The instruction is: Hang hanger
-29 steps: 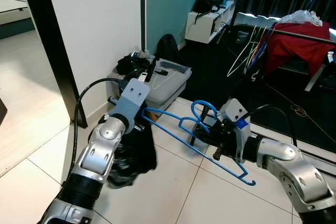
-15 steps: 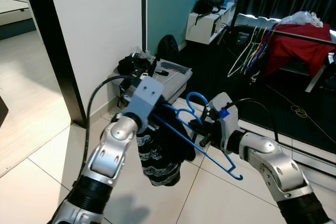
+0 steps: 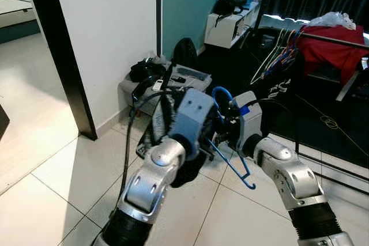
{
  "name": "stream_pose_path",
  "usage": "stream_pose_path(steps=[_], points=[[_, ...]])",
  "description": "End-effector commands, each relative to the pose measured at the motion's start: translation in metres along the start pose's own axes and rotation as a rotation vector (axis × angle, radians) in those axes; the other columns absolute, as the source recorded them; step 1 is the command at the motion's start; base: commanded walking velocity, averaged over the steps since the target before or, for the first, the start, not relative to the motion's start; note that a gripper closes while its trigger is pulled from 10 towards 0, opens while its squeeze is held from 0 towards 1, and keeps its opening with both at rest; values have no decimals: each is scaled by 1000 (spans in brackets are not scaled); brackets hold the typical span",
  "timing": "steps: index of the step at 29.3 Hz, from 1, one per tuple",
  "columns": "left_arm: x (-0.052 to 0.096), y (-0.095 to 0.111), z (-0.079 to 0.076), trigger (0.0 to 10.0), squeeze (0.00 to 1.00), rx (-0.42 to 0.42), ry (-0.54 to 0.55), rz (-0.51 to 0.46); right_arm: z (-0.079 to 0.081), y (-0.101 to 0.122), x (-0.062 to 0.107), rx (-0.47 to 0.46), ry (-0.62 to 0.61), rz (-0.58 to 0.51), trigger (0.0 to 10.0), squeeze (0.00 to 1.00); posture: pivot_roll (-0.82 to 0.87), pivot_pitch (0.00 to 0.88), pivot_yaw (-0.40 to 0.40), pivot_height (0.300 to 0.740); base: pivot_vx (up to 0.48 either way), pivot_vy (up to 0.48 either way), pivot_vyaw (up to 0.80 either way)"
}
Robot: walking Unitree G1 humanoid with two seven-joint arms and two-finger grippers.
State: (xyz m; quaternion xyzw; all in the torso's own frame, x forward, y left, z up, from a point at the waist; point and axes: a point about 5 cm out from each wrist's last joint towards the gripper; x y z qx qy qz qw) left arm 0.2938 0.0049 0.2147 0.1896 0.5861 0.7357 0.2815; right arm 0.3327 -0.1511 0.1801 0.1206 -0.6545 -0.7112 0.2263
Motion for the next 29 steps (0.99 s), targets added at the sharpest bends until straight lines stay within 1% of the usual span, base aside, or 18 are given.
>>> stream_pose_path(steps=[1, 3, 4, 5, 6, 7, 9, 10, 11, 13, 16, 20, 22, 24, 25, 26, 29], points=[[-4, 15, -16, 10000, 0, 73, -78, -63, 4, 9, -2, 14, -2, -47, 10000, 0, -5, 36, -54, 740, 0, 0, 0], [-5, 20, -18, 10000, 0, 111, -81, -81, 5, 7, -3, 23, 3, -39, 10000, 0, -5, 36, -54, 740, 0, 0, 0], [-5, 20, -18, 10000, 0, 111, -81, -81, 5, 7, -3, 23, 3, -39, 10000, 0, -5, 36, -54, 740, 0, 0, 0], [-7, 22, -18, 10000, 0, 104, -75, -89, 11, 6, -4, 25, 41, -37, 10000, 0, -6, 37, -53, 740, 0, 0, 0], [-7, 22, -18, 10000, 0, 104, -75, -89, 11, 6, -4, 25, 41, -37, 10000, 0, -6, 37, -53, 740, 0, 0, 0], [-8, 23, -18, 10000, 0, 70, -68, -89, 18, 7, -4, 20, 83, -50, 10000, 0, -7, 37, -53, 740, 0, 0, 0], [-10, 21, -15, 10000, 0, 0, -41, -79, 26, 14, -2, 9, 136, -92, 10000, 0, -12, 39, -51, 740, 0, 0, 0], [-10, 21, -15, 10000, 0, 0, -41, -79, 26, 14, -2, 9, 136, -92, 10000, 0, -12, 39, -51, 740, 0, 0, 0], [-11, 15, -8, 10000, 0, -40, -13, -54, 26, 23, 0, -12, 154, -138, 10000, 0, -14, 40, -51, 740, 0, 0, 0], [-10, 14, -7, 10000, 0, -46, -8, -48, 26, 25, 0, -17, 157, -147, 10000, 0, -14, 40, -51, 740, 0, 0, 0], [-8, 9, 2, 10000, 0, -62, 40, -8, 18, 28, 0, -15, 88, -164, 10000, 0, -17, 41, -49, 740, 0, 0, 0], [-8, 8, 3, 10000, 0, -59, 45, -1, 17, 28, 0, -14, 80, -166, 10000, 0, -17, 41, -49, 740, 0, 0, 0], [-2, -6, 32, 10000, 0, -62, 175, 73, 3, 32, -1, -11, -62, -200, 10000, 0, -17, 42, -47, 740, 0, 0, 0], [-2, -6, 32, 10000, 0, -62, 175, 73, 3, 32, -1, -11, -62, -200, 10000, 0, -17, 42, -47, 740, 0, 0, 0], [1, -10, 42, 10000, 0, -63, 215, 94, -5, 35, -1, -16, -122, -227, 10000, 0, -12, 45, -49, 740, 0, 0, 0], [3, -13, 47, 10000, 0, -70, 235, 105, -11, 38, 0, -25, -167, -249, 10000, 0, -8, 45, -53, 740, 0, 0, 0], [3, -14, 47, 10000, 0, -77, 231, 107, -14, 41, 1, -31, -183, -265, 10000, 0, -8, 45, -53, 740, 0, 0, 0]])
Point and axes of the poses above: a point about 5 cm out from each wrist's last joint towards the gripper, its own x axis pointing back from the gripper into the wrist, its own y axis along the axis of the wrist's last joint, z = x × y, and after that the axes turned 11 degrees about -x, right-handed
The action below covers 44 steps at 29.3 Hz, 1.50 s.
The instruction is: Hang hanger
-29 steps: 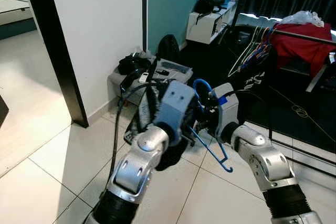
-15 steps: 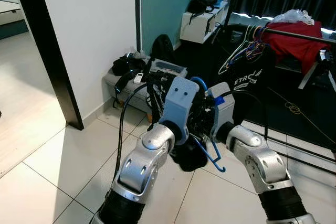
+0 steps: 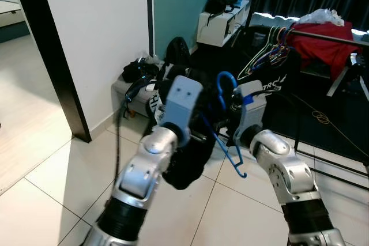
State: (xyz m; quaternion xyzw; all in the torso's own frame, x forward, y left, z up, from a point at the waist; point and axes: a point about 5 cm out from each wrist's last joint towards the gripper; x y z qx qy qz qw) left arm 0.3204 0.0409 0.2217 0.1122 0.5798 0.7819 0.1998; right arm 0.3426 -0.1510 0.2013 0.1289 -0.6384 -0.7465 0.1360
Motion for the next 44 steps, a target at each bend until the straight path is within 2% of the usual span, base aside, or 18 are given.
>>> stream_pose_path(steps=[1, 11, 17, 19, 23, 24, 27, 30, 31, 32, 33, 34, 35, 37, 39, 40, 41, 44], points=[[1, -11, 0, 10000, 0, -15, -11, 46, -14, 23, 3, 5, -81, -128, 10000, 0, -5, 44, -55, 740, 0, 0, 0], [7, -16, -26, 10000, 0, -54, -118, 51, -9, 19, 2, 5, -46, -122, 10000, 0, 6, 36, -59, 740, 0, 0, 0], [8, -14, -33, 10000, 0, -49, -164, 31, -8, 17, 0, 10, -48, -119, 10000, 0, 7, 31, -59, 740, 0, 0, 0], [10, -14, -39, 10000, 0, -27, -205, 20, -8, 17, 0, 7, -35, -135, 10000, 0, 8, 29, -56, 740, 0, 0, 0], [11, -14, -42, 10000, 0, -3, -224, 13, -8, 18, 0, 0, -31, -149, 10000, 0, 10, 28, -56, 740, 0, 0, 0], [12, -18, -43, 10000, 0, 63, -225, -2, -9, 16, 1, -32, -25, -159, 10000, 0, 10, 28, -54, 740, 0, 0, 0], [14, -22, -42, 10000, 0, 100, -221, -12, -10, 14, 1, -55, -22, -162, 10000, 0, 10, 28, -54, 740, 0, 0, 0], [16, -32, -31, 10000, 0, 114, -173, -24, -12, 7, 2, -82, -22, -154, 10000, 0, 10, 24, -54, 740, 0, 0, 0], [19, -45, -17, 10000, 0, 125, -112, -4, -16, -4, 3, -100, -29, -134, 10000, 0, 11, 29, -54, 740, 0, 0, 0], [19, -45, -17, 10000, 0, 125, -112, -4, -16, -4, 3, -100, -29, -134, 10000, 0, 11, 29, -54, 740, 0, 0, 0], [21, -55, -8, 10000, 0, 132, -68, 12, -18, -11, 5, -112, -35, -120, 10000, 0, 11, 29, -54, 740, 0, 0, 0], [21, -55, -8, 10000, 0, 132, -68, 12, -18, -11, 5, -112, -35, -120, 10000, 0, 11, 29, -54, 740, 0, 0, 0], [26, -66, 3, 10000, 0, 100, -23, 37, -21, -24, 7, -139, -40, -92, 10000, 0, 20, 33, -59, 740, 0, 0, 0], [36, -78, 21, 10000, 0, 161, 84, 65, -21, -52, 15, -186, -30, -38, 10000, 0, 28, 38, -62, 740, 0, 0, 0], [36, -78, 21, 10000, 0, 161, 84, 65, -21, -52, 15, -186, -30, -38, 10000, 0, 28, 38, -62, 740, 0, 0, 0], [39, -77, 25, 10000, 0, 182, 104, 53, -21, -61, 18, -208, -48, -25, 10000, 0, 35, 44, -60, 740, 0, 0, 0], [39, -77, 25, 10000, 0, 182, 104, 53, -21, -61, 18, -208, -48, -25, 10000, 0, 35, 44, -60, 740, 0, 0, 0], [39, -80, 21, 10000, 0, 225, 94, 37, -21, -61, 16, -227, -49, -41, 10000, 0, 37, 47, -57, 740, 0, 0, 0]])
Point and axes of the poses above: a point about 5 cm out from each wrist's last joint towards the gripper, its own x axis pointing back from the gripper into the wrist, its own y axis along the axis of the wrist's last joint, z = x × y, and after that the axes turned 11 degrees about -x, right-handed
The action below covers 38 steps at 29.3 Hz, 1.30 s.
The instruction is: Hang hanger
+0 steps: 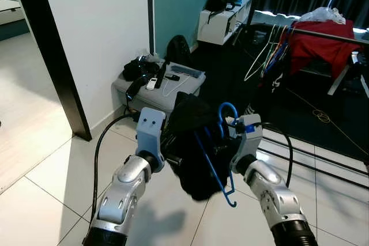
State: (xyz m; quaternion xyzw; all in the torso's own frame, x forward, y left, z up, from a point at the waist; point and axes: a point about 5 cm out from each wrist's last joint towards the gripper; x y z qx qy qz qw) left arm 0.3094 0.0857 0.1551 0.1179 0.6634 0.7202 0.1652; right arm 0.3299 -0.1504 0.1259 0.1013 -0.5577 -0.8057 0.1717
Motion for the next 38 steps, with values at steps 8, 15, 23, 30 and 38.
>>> stream_pose_path(steps=[8, 15, 23, 30, 38], points=[[-4, -13, 13, 10000, 0, 50, 46, 26, -6, 11, -1, 1, -25, -83, 10000, 0, 11, 35, -41, 740, 0, 0, 0], [-6, -15, 12, 10000, 0, 31, 16, 8, -6, 11, -4, -10, -17, -104, 10000, 0, 27, 30, -47, 740, 0, 0, 0], [-3, -14, 20, 10000, 0, 61, 48, -2, -5, 17, -8, -46, -17, -127, 10000, 0, 32, 34, -56, 740, 0, 0, 0], [-1, -15, 27, 10000, 0, 63, 92, -21, 9, 4, -24, -35, 36, -66, 10000, 0, 76, 24, -97, 740, 0, 0, 0], [0, -16, 29, 10000, 0, 63, 90, -21, 6, 5, -23, -56, 25, -82, 10000, 0, 75, 20, -76, 740, 0, 0, 0]])
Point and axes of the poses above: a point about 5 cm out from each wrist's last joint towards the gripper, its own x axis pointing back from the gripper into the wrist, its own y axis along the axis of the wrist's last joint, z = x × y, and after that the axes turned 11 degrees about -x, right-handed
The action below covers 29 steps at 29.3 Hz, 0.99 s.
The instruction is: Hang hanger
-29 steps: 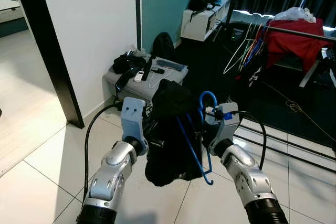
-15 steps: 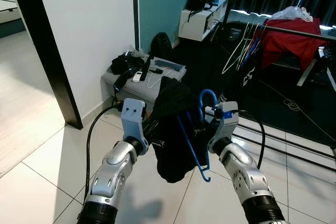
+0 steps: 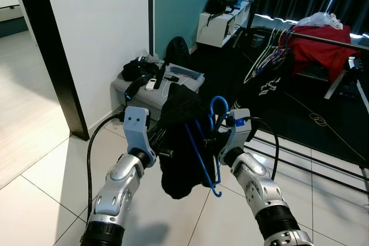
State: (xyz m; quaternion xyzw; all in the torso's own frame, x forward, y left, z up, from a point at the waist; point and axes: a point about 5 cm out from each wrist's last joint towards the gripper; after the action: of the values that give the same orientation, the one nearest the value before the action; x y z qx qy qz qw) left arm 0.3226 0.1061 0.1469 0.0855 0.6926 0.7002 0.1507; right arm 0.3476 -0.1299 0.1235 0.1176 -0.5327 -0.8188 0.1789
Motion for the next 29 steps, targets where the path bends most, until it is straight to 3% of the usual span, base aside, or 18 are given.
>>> stream_pose_path(steps=[1, 29], points=[[4, -6, 6, 10000, 0, 1, 16, 15, -3, 11, 2, -11, -12, -72, 10000, 0, 75, 20, -76, 740, 0, 0, 0], [-3, -6, -4, 10000, 0, 23, -26, 12, -7, 7, 4, 48, -16, -60, 10000, 0, 40, 47, -65, 740, 0, 0, 0]])
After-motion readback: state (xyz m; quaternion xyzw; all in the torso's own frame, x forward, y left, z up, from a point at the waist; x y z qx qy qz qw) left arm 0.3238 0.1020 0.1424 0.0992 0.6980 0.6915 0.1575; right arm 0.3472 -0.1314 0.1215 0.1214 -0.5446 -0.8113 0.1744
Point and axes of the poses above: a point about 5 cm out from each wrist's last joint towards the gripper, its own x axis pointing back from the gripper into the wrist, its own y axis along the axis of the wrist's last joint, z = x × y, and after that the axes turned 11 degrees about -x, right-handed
